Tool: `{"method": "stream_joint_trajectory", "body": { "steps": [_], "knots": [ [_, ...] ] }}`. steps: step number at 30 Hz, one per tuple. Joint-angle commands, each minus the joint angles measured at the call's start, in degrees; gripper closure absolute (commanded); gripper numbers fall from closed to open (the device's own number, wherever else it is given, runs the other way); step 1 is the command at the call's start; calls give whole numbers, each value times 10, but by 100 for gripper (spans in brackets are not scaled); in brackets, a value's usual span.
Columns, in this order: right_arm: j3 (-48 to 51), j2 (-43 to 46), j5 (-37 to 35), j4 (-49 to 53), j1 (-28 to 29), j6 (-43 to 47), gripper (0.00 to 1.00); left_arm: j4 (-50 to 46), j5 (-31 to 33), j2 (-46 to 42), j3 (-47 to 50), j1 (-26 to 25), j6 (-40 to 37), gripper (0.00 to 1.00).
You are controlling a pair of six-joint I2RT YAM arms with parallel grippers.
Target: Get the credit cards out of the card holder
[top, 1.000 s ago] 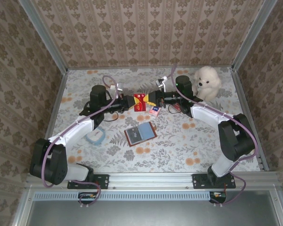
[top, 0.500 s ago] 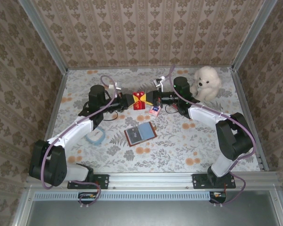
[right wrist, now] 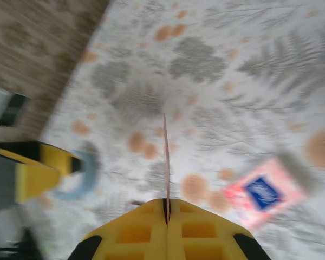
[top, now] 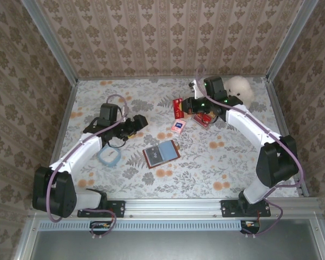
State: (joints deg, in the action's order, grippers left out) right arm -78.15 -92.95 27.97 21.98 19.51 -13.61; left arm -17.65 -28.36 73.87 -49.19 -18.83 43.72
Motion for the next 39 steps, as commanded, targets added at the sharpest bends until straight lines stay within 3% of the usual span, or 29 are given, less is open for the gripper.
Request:
{"method": "stream_joint_trajectory", "body": {
  "steps": [1,8,15,28,39],
  "knots": [
    [-30,-4,-146,143,-6,208,100,-77,54,-16,-20,6,-53,1],
    [-106,-63,-235,231,-33,350,100,-88,67,-15,-18,15,-57,0],
    [-148,-107,-235,275,-43,460,100,-93,68,-12,-17,17,-59,0],
    [-247,-206,-260,338,-43,504,100,-97,62,-6,-15,19,-62,0],
    [-261,-252,-289,332,-45,496,99,-86,45,9,-17,23,-56,0]
  ]
}}
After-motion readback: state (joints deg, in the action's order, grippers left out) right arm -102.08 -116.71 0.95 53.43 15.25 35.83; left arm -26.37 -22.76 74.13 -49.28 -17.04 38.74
